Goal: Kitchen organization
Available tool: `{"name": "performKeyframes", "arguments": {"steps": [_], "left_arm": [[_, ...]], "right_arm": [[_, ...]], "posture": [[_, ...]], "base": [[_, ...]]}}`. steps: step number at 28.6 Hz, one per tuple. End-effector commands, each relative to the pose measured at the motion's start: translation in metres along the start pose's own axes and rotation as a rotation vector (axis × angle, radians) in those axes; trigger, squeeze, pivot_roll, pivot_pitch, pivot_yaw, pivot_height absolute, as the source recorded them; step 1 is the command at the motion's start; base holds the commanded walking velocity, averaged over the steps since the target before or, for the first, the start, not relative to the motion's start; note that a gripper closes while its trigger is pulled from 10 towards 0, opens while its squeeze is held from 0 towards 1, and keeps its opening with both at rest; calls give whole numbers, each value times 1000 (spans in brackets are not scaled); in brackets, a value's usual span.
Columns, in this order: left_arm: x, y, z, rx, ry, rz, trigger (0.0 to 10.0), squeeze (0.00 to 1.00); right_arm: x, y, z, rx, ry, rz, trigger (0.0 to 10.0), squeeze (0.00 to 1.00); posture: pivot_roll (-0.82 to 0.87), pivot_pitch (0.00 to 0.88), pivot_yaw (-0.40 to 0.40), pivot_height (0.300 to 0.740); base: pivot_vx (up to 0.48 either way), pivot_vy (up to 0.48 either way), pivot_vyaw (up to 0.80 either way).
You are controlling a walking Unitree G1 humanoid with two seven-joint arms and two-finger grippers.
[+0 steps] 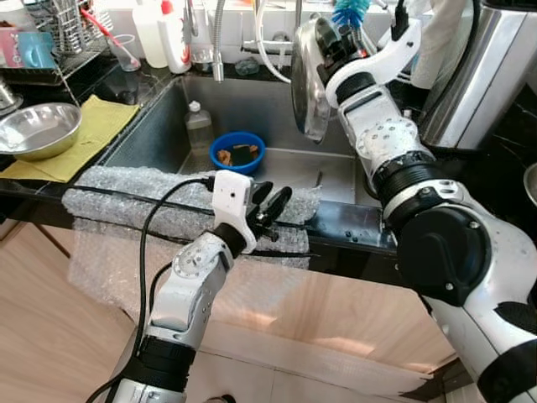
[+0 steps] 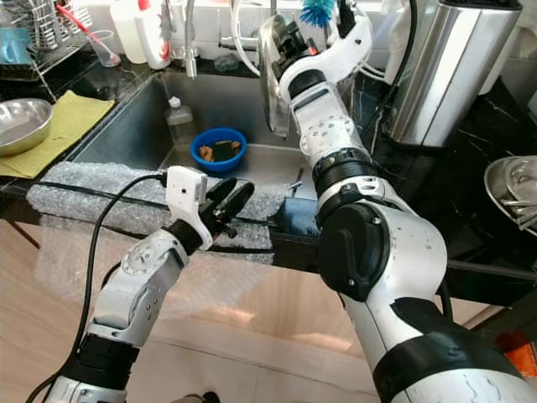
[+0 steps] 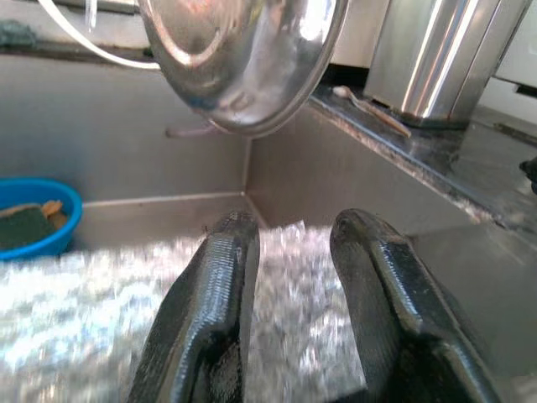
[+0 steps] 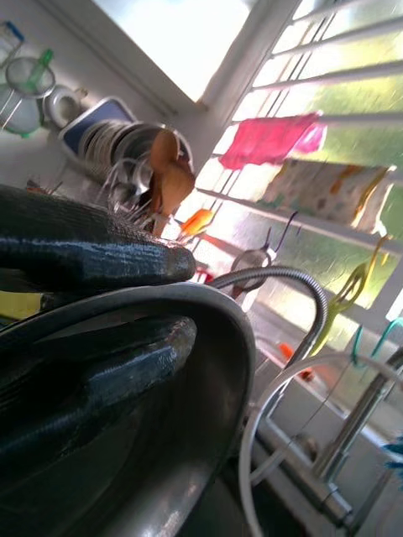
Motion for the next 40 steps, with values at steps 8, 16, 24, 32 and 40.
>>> {"name": "performKeyframes", "arguments": {"steps": [8,16,24,32,40], "left_arm": [[5,3,-9,-3,-14,9,10000,0],[6,1,-14,13,-16,16,10000,0],[9,2,-18,14,-19,24,10000,0],[12,-1,-21,7,-22,43,10000,0],[16,-4,-27,15,-25,63,10000,0]], "right_arm": [[7,-15,-27,372,-245,166,10000,0],[15,-17,-47,601,-311,281,10000,0],[20,-30,-54,604,-297,332,10000,0],[24,-45,-56,527,-293,350,10000,0],[29,-50,-65,475,-334,358,10000,0]], "posture": [[70,103,-9,740],[69,114,-17,740],[82,129,-21,740],[97,142,-19,740],[110,151,-19,740]], "base": [[0,0,0],[0,0,0],[0,0,0],[0,0,0],[0,0,0]]}}
Point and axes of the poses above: a point about 5 cm out from each wrist's last joint towards the gripper, its own x axis pointing back from the gripper into the wrist, its own y axis along the axis of the wrist's last joint, z = x × y, the point moved 2 cm from there along -x, pointing out of the wrist towards the gripper, and after that the axes turned 10 degrees about x, right-handed, at the moved point
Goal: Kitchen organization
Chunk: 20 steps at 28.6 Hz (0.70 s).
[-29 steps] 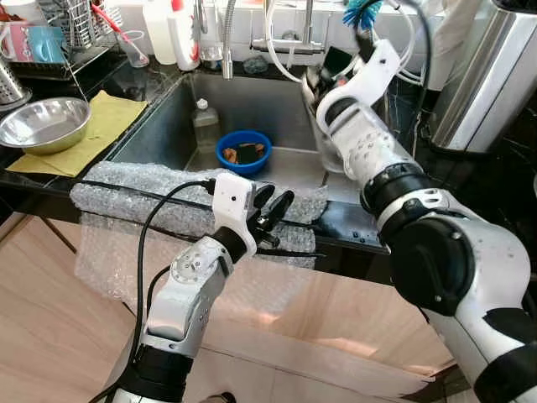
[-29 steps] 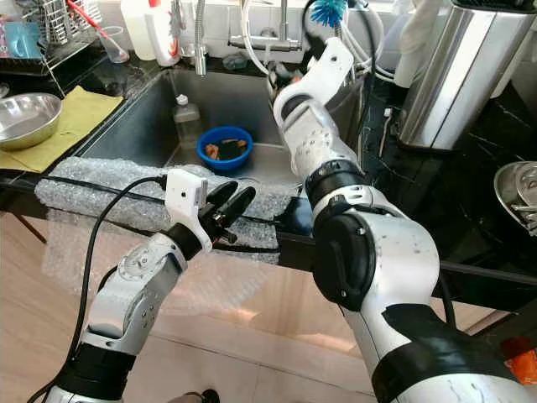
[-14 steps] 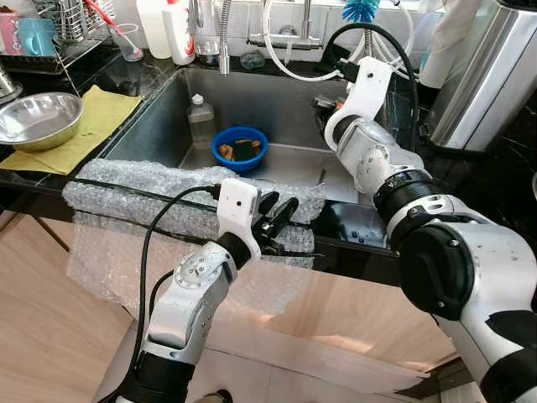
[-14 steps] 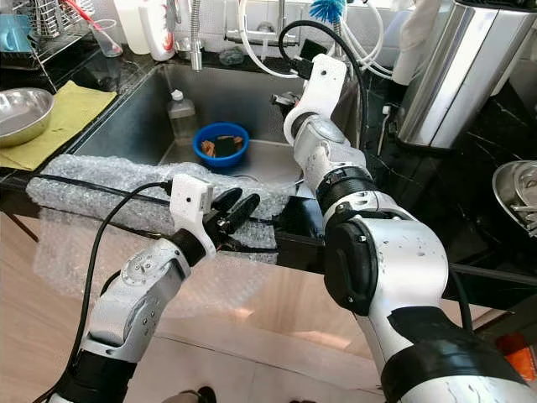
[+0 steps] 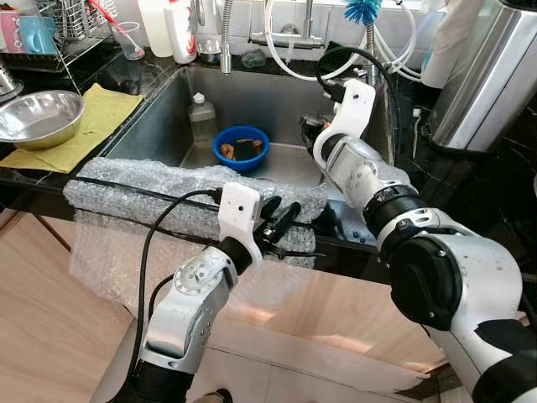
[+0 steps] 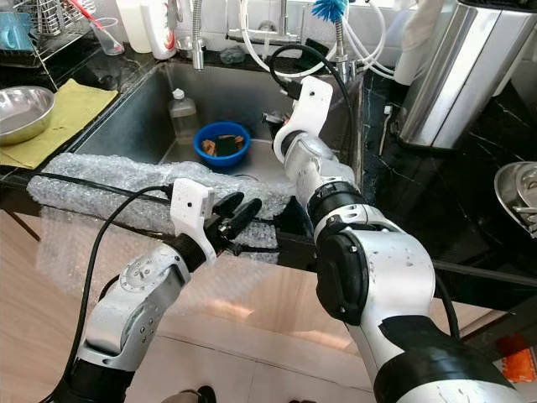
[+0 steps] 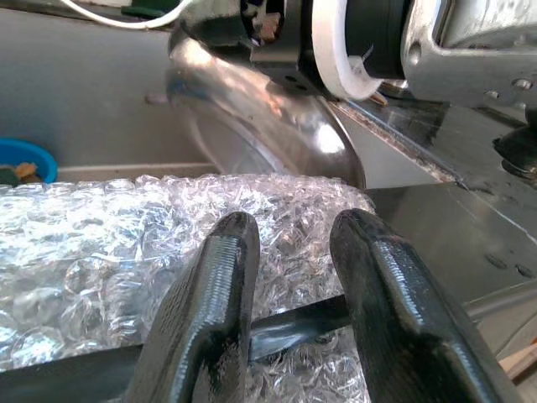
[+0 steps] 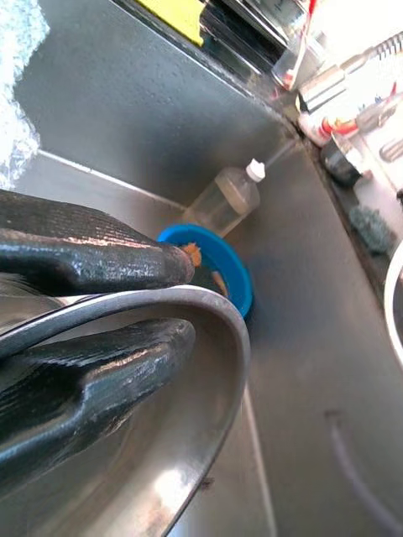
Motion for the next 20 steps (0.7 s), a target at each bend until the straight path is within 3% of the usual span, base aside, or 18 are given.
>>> {"name": "performKeyframes", "arguments": {"steps": [1,12,20], "left_arm": [[2,-1,-3,-2,-2,16,10000,0],[4,-3,-10,13,-7,29,10000,0],[6,-4,-12,21,-3,35,10000,0]], "right_arm": [[0,3,-1,-8,-8,-4,10000,0],[0,-15,-2,-120,-19,38,10000,0],[0,-21,-4,-122,-31,54,10000,0]], "posture": [[110,151,-19,740],[122,158,-18,740],[126,165,-20,740]], "base": [[0,0,0],[0,0,0],[0,0,0]]}}
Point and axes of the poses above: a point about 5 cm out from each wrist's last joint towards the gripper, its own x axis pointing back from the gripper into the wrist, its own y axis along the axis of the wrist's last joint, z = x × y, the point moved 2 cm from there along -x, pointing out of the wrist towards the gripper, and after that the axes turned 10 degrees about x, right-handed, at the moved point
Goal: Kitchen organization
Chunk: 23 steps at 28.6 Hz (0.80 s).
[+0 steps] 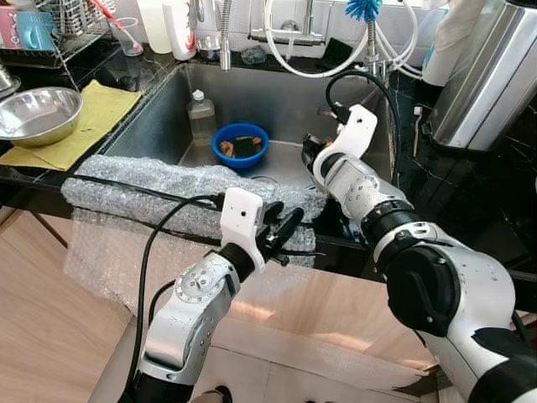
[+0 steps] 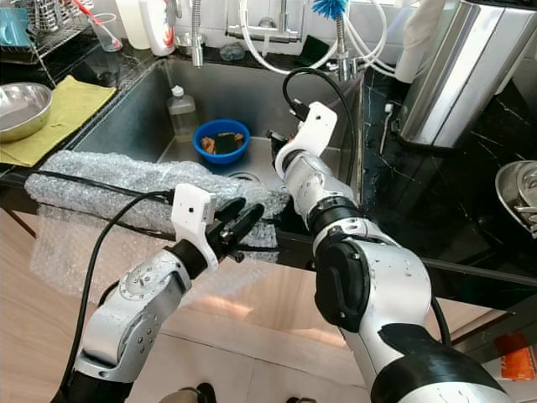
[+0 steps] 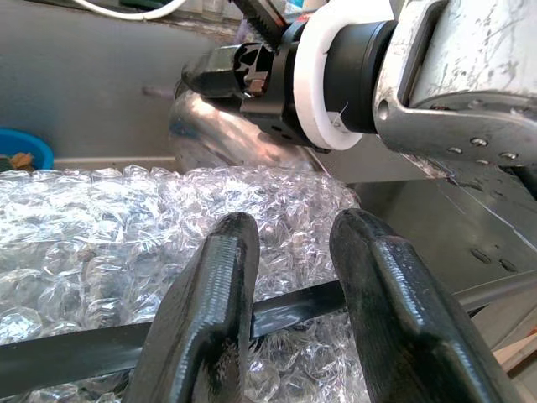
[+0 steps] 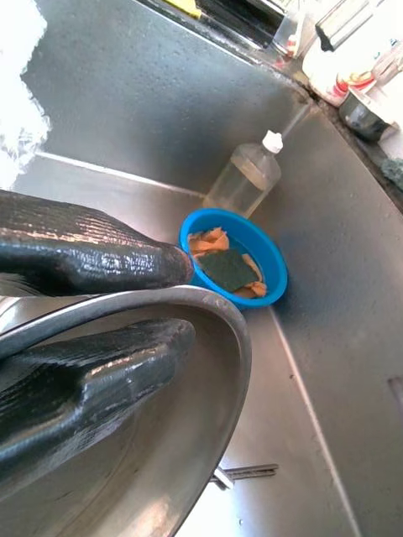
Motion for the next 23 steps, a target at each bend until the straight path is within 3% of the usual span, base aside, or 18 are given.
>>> {"name": "performKeyframes", "arguments": {"steps": [1,17,18,19,20,21,22,23], "left_arm": [[1,-7,-4,12,-7,30,10000,0],[3,-8,-4,16,-2,38,10000,0],[3,-8,-4,16,-2,38,10000,0],[3,-8,-4,16,-2,39,10000,0],[3,-8,-4,15,-2,38,10000,0],[3,-8,-4,15,-2,38,10000,0],[3,-8,-4,15,-2,38,10000,0],[2,-8,-4,15,-1,37,10000,0]], "right_arm": [[0,0,1,-3,-1,2,10000,0],[0,-10,-5,27,-30,37,10000,0],[0,-10,-5,29,-30,37,10000,176],[0,-10,-5,30,-30,37,10000,176],[0,-10,-5,38,-30,36,10000,506],[0,-9,-5,42,-30,36,10000,506],[0,-9,-5,45,-32,36,10000,882],[0,-10,-6,47,-35,37,10000,1000]], "posture": [[126,165,-20,740],[128,167,-17,740],[127,166,-17,740],[127,166,-17,740],[127,166,-17,740],[127,166,-17,740],[127,166,-17,740],[125,167,-18,740]], "base": [[0,0,0],[0,0,0],[0,0,0],[0,0,0],[0,0,0],[0,0,0],[0,0,0],[0,0,0]]}}
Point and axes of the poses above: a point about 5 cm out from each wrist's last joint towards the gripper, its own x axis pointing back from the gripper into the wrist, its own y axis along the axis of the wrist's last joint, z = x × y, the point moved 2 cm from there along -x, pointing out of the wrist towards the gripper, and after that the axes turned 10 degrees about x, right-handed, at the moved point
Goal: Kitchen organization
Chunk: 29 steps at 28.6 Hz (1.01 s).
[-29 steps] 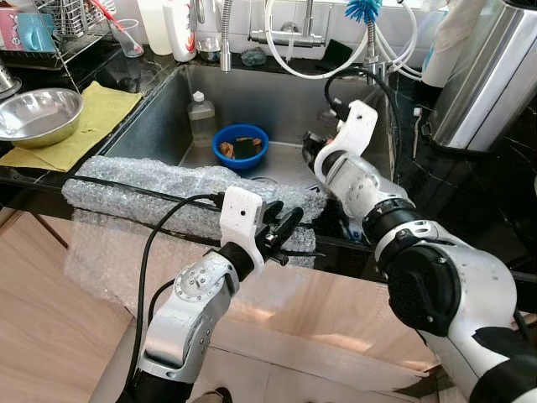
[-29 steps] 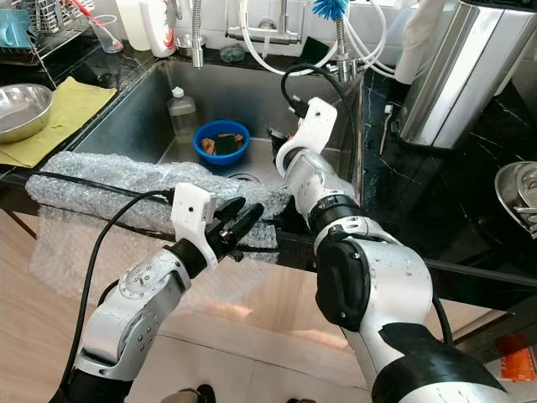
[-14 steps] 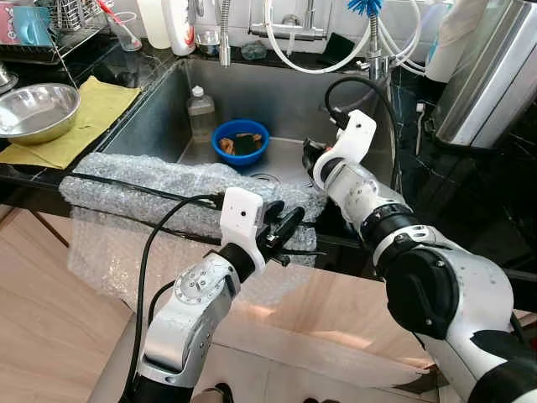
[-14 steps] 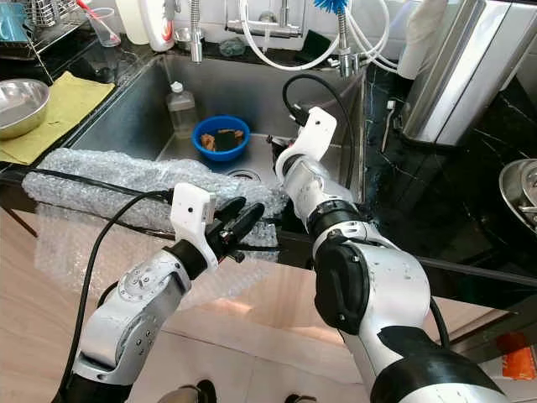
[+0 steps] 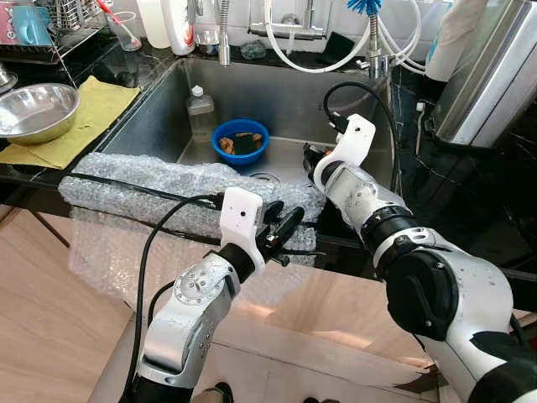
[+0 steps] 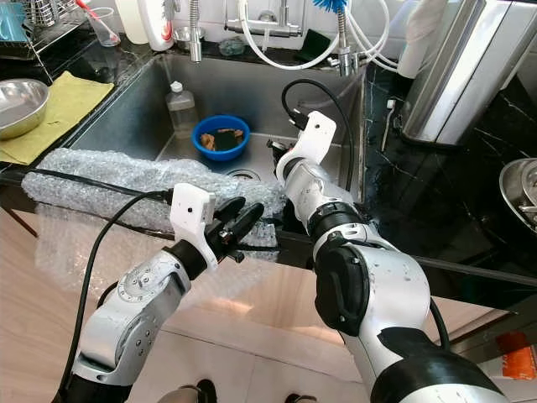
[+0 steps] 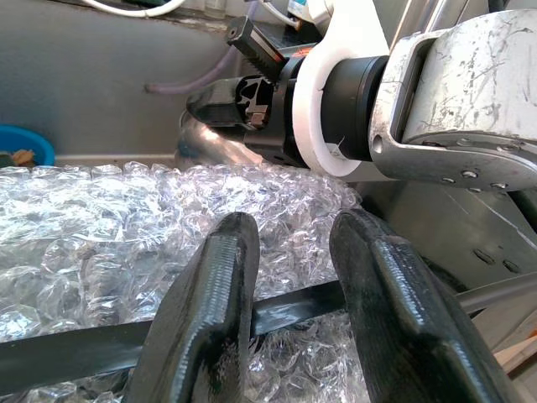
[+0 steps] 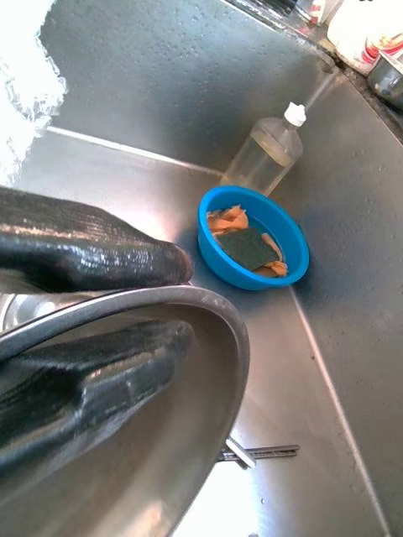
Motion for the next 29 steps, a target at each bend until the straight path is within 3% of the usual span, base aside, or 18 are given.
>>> {"name": "performKeyframes", "arguments": {"steps": [1,3,4,5,6,7,8,13,15,18,20,23,25,29], "left_arm": [[1,-9,-3,15,-4,42,10000,0],[1,-9,-3,15,-3,41,10000,0],[1,-9,-3,15,-2,41,10000,0],[1,-9,-3,15,-1,41,10000,0],[1,-9,-2,16,-1,42,10000,0],[1,-9,-2,16,0,42,10000,0],[1,-9,-2,16,0,42,10000,0],[0,-9,-2,16,1,39,10000,0],[0,-9,-1,16,2,39,10000,0],[0,-9,0,14,4,36,10000,0],[-2,-8,2,10,17,25,10000,0],[-3,-8,5,7,28,19,10000,0],[-5,-5,13,-5,68,-6,10000,0],[-8,4,32,-28,159,-64,10000,0]], "right_arm": [[0,1,0,20,-8,-1,10000,1000],[0,1,-1,23,-12,0,10000,969],[0,1,-2,26,-12,1,10000,851],[0,1,-2,28,-13,2,10000,851],[0,0,-2,33,-14,4,10000,278],[0,0,-3,36,-15,5,10000,278],[0,-1,-3,39,-17,7,10000,0],[0,0,-3,55,-15,7,10000,0],[1,9,1,112,-4,-36,10000,0],[2,28,9,244,17,-124,10000,0],[7,56,27,411,63,-249,10000,0],[10,67,35,465,83,-306,10000,0],[18,90,51,552,127,-434,10000,0],[26,106,56,559,144,-542,10000,0]], "posture": [[126,167,-18,740],[125,167,-19,740],[123,168,-19,740],[124,168,-20,740],[124,167,-20,740],[124,167,-20,740],[122,167,-21,740],[122,165,-22,740],[119,163,-21,740],[115,162,-21,740],[105,164,-18,740],[83,161,-16,740],[63,155,-15,740],[38,146,-9,740]], "base": [[0,0,0],[0,0,0],[0,0,0],[0,0,0],[0,0,0],[0,0,0],[0,0,0],[0,0,0],[0,0,0],[0,0,0],[0,0,0],[0,0,0],[0,0,0],[0,0,0]]}}
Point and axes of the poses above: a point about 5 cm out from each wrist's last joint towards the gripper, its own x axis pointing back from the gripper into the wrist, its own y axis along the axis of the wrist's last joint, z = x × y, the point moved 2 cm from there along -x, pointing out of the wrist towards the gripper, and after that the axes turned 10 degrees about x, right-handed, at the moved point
